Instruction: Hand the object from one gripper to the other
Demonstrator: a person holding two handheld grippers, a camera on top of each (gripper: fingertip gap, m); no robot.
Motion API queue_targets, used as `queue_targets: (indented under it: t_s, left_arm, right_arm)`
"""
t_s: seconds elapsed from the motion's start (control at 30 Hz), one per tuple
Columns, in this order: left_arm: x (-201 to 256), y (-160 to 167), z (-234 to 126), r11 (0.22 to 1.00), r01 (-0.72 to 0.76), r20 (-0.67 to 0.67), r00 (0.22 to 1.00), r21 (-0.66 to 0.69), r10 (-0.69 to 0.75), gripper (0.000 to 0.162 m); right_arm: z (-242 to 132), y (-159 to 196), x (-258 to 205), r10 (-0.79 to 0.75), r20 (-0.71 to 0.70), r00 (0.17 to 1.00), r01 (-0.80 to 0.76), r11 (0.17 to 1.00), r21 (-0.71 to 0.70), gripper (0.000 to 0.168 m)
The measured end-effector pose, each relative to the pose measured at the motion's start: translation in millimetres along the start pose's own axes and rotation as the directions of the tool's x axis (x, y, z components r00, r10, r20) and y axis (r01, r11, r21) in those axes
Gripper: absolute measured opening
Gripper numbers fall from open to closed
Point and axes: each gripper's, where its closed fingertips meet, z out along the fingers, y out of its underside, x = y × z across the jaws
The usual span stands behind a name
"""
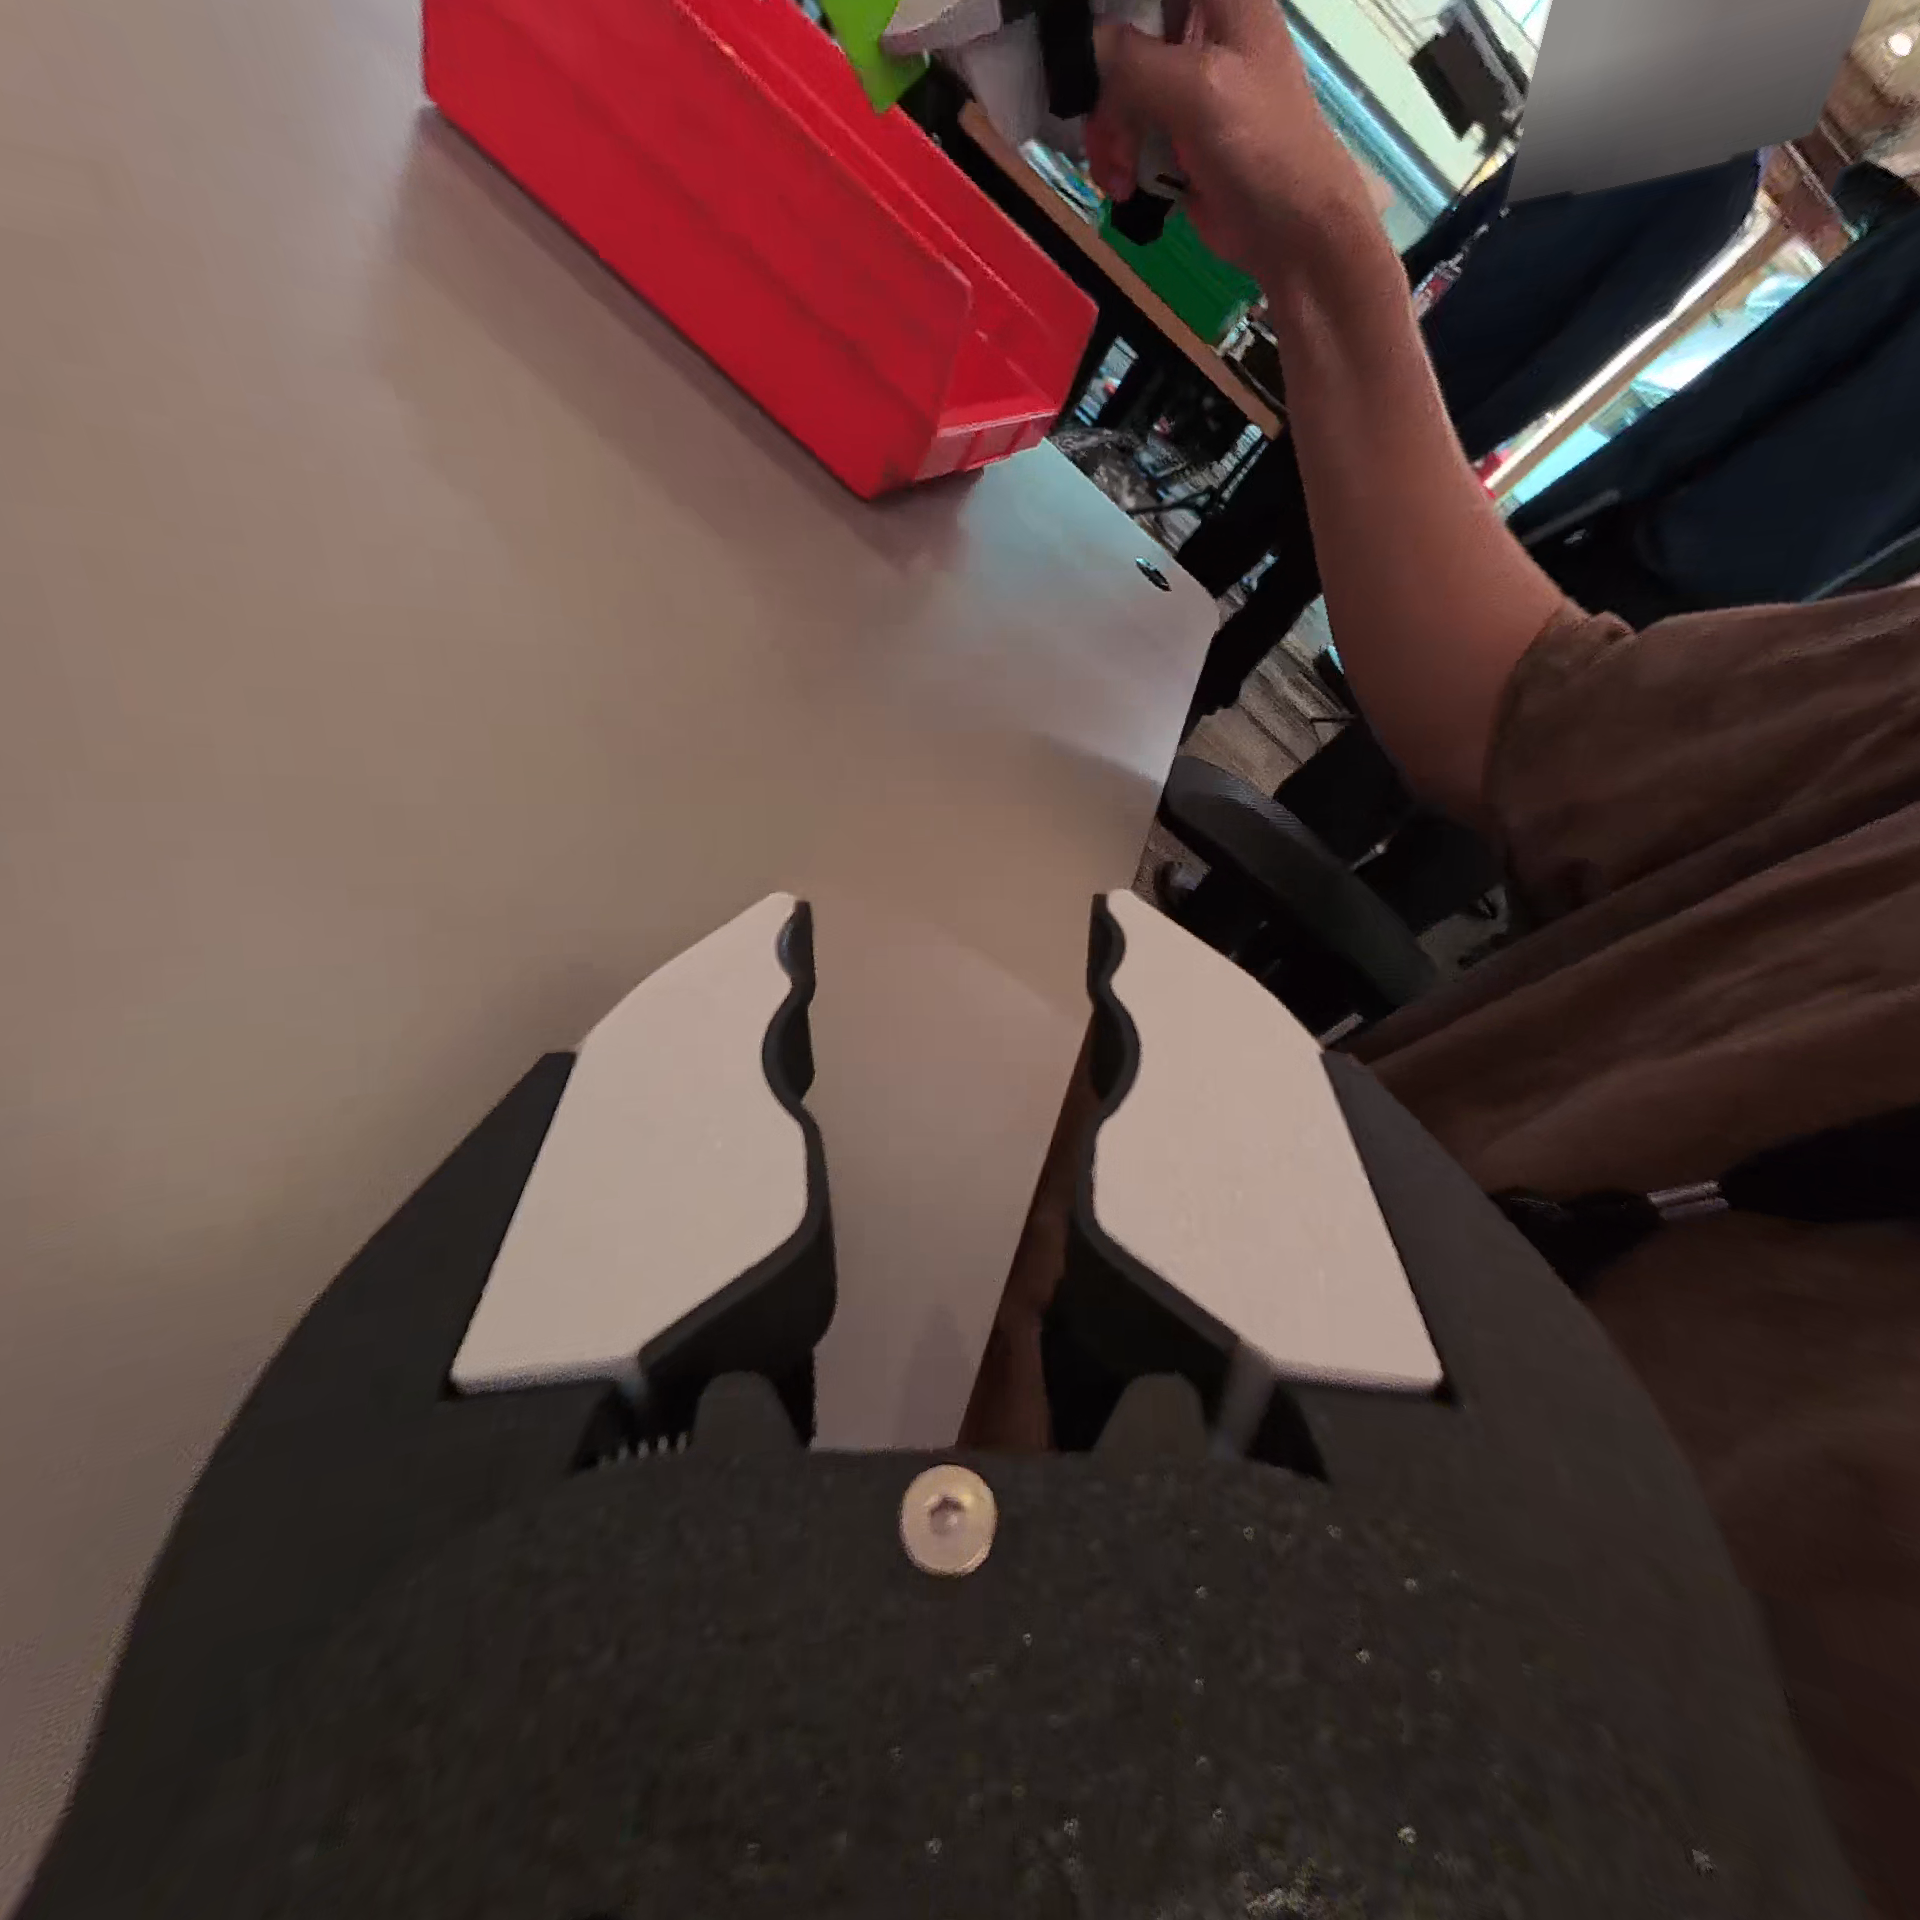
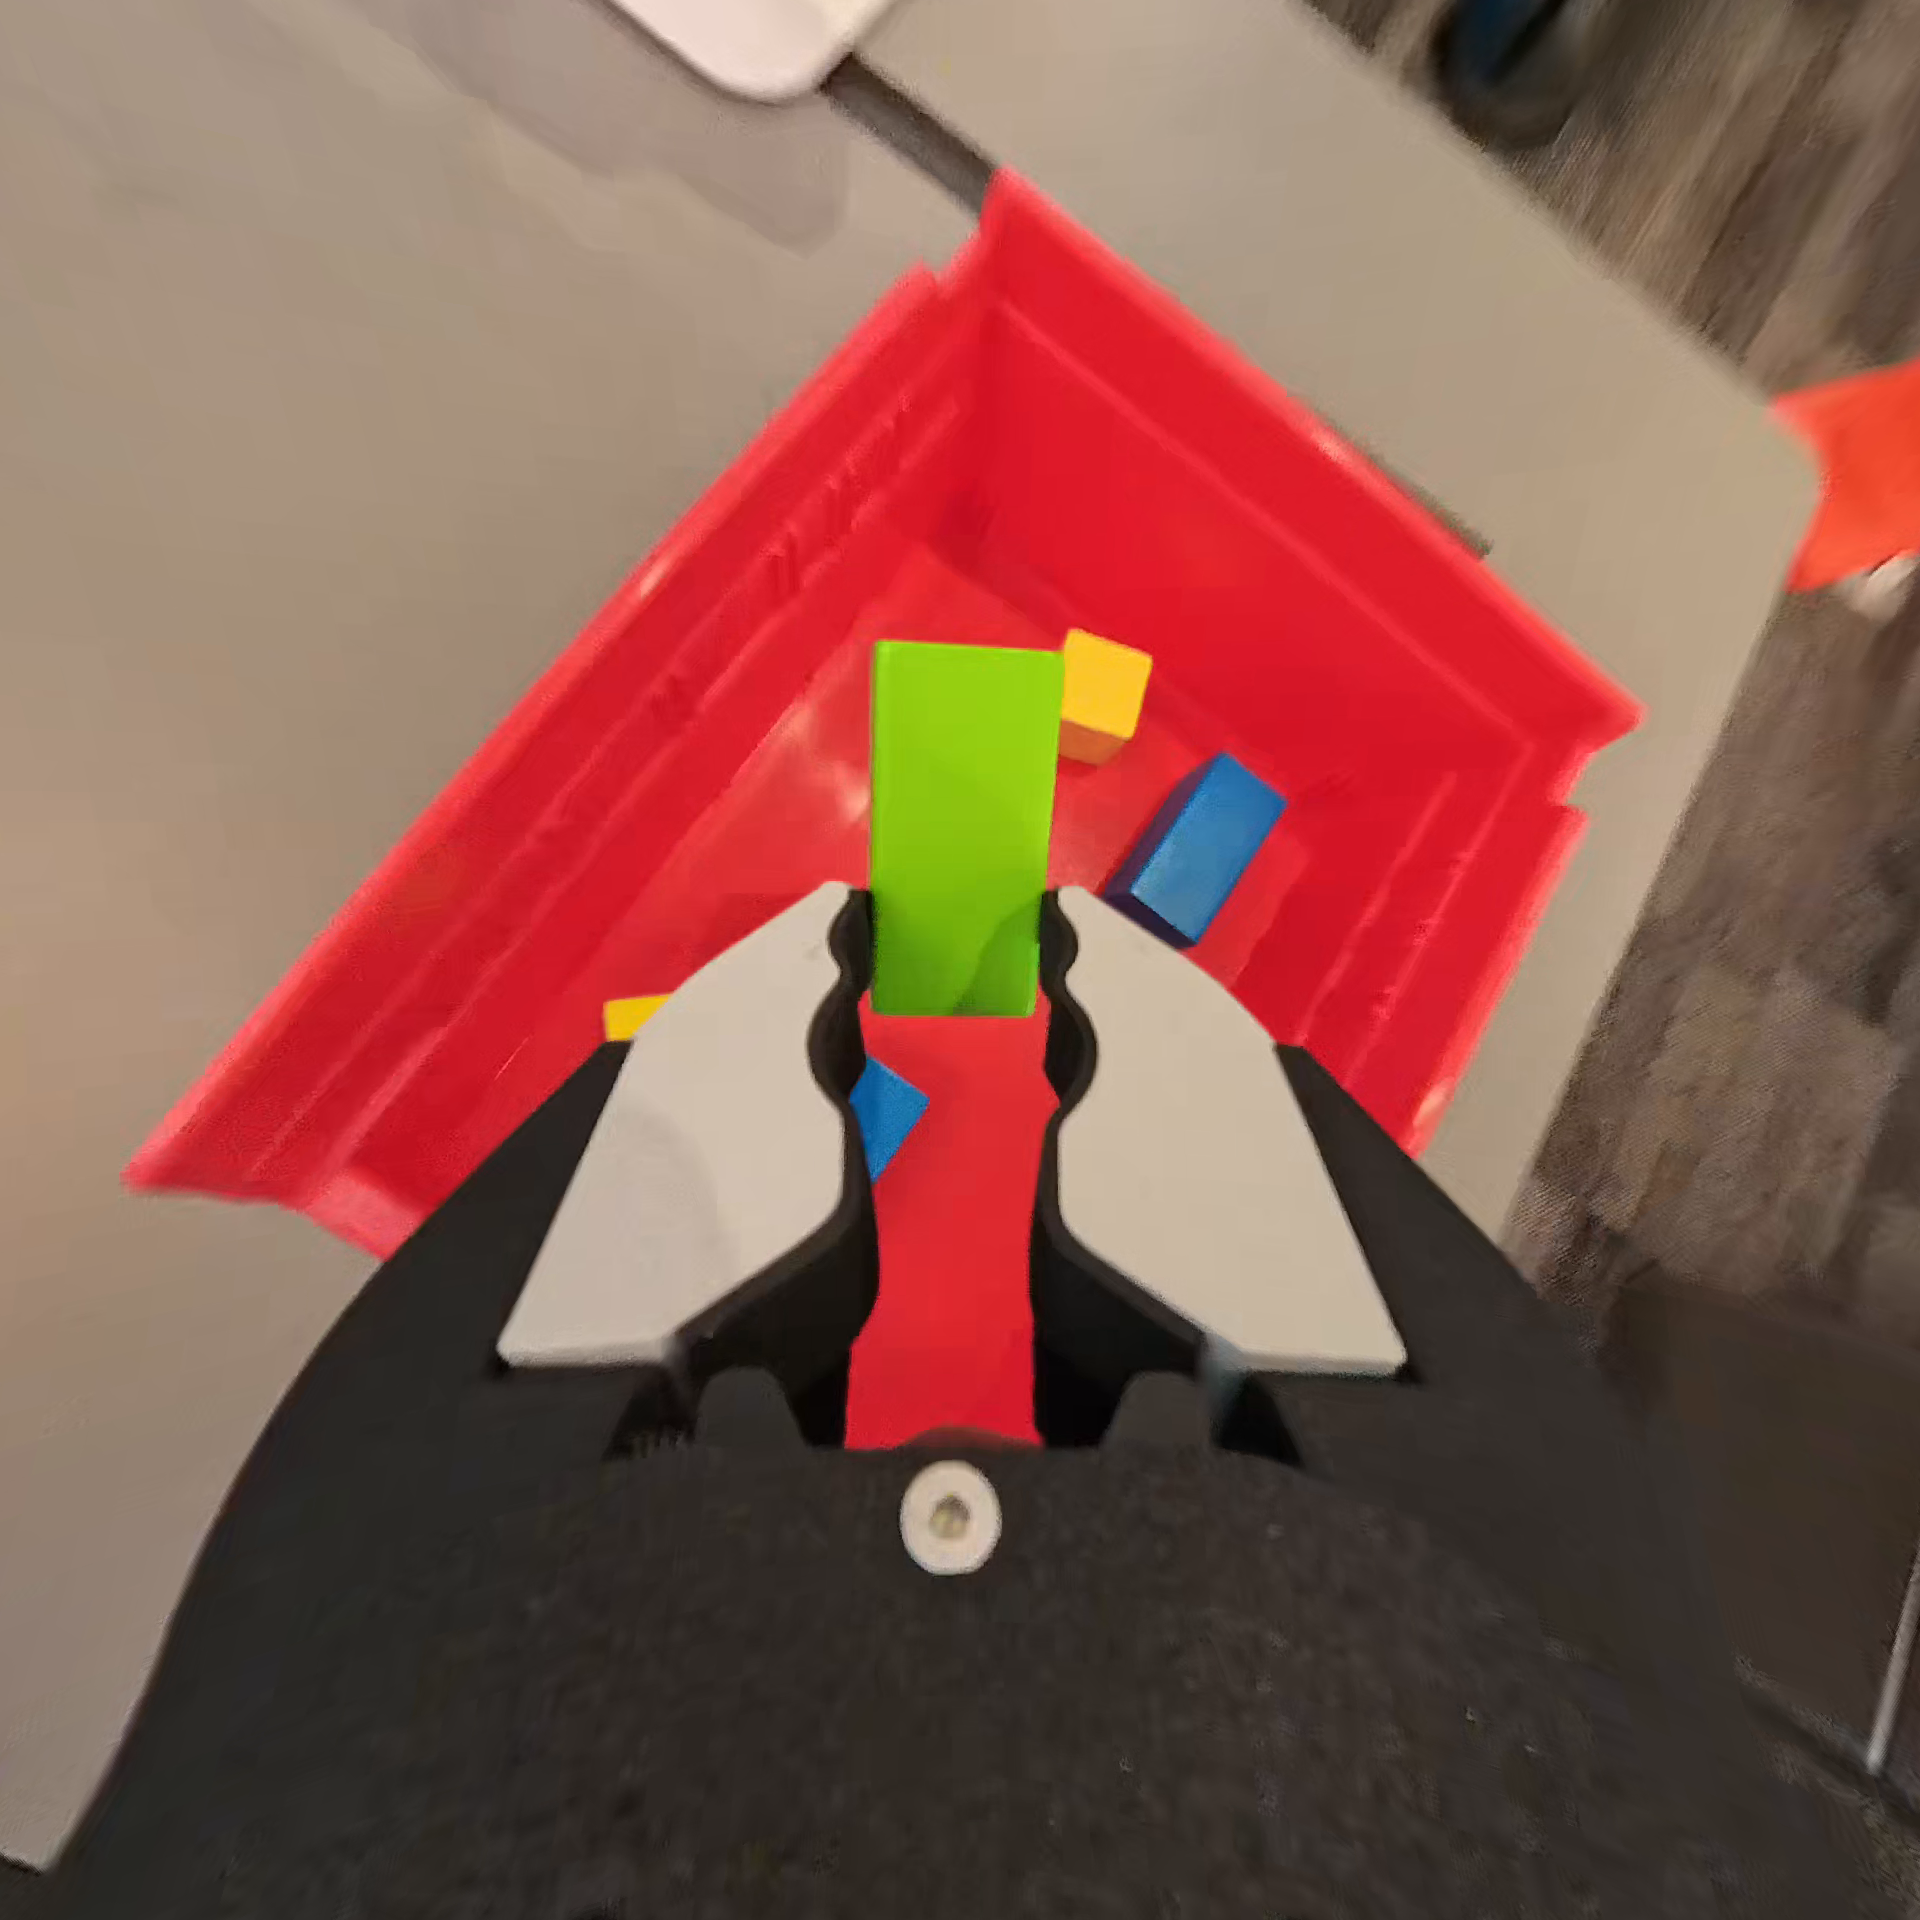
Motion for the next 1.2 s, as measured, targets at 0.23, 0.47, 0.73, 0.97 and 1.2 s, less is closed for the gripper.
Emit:
queue_targets:
  t_s: [0.23,0.47,0.73,0.97,1.2]
  left_arm:
    - [-11.2,6.3,-1.3,0.999,-0.029,0.053,0.998,-0.024,0.030,0.048]
    - [-14.7,10.1,-1.2,0.998,-0.053,0.064,0.996,-0.045,0.055,0.048]
    - [-17.3,13.6,0.5,0.997,-0.051,0.063,0.997,-0.063,0.055,0.050]
    - [-21.3,8.2,-8.3,0.992,-0.118,0.115,0.986,-0.036,0.122,0.063]
    - [-33.9,1.6,-19.4,0.987,-0.163,0.207,0.965,-0.016,0.163,0.079]
  right_arm:
    - [97.5,8.8,-5.0,0.227,0.061,0.972,-0.196,0.928,-0.317,0.031]
    - [122.6,6.2,-12.0,0.283,0.012,0.959,-0.250,0.867,-0.431,0.031]
    - [132.3,1.6,-9.5,0.285,-0.020,0.958,-0.269,0.875,-0.404,0.031]
    - [-1.3,-61.8,4.9,0.214,-0.152,0.965,-0.188,0.968,0.167,0.057]
    - [-89.3,-31.9,-162.9,0.057,0.247,0.967,-0.210,0.725,0.656,0.055]
